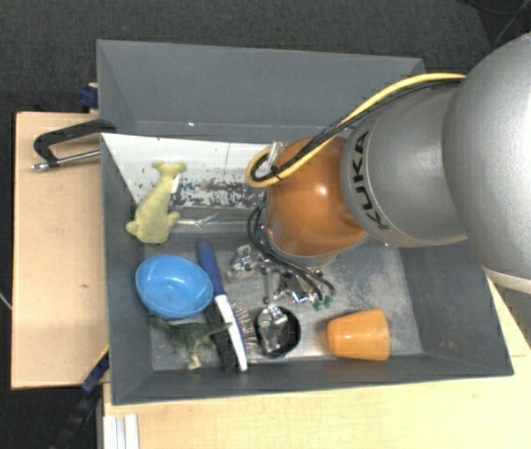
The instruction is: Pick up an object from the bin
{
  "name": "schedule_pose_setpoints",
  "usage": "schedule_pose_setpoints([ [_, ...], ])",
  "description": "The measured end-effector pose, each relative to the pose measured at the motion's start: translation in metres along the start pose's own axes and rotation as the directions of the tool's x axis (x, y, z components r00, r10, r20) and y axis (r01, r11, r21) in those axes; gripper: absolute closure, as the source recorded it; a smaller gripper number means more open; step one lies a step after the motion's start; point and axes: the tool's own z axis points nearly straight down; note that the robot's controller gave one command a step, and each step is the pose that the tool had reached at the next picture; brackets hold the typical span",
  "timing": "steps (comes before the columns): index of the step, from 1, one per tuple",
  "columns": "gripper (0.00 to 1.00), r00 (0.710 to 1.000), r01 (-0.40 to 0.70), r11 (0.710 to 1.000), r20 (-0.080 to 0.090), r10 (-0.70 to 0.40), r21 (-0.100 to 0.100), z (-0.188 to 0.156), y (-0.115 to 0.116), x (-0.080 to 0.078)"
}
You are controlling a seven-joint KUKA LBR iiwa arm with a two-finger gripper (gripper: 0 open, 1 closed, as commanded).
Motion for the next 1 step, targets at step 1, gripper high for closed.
schedule_pose_setpoints([
  [1, 1.0, 1.0, 0.0, 1.0, 0.001, 0.0, -0.003, -0.0026, 0.0014, -0.0011],
])
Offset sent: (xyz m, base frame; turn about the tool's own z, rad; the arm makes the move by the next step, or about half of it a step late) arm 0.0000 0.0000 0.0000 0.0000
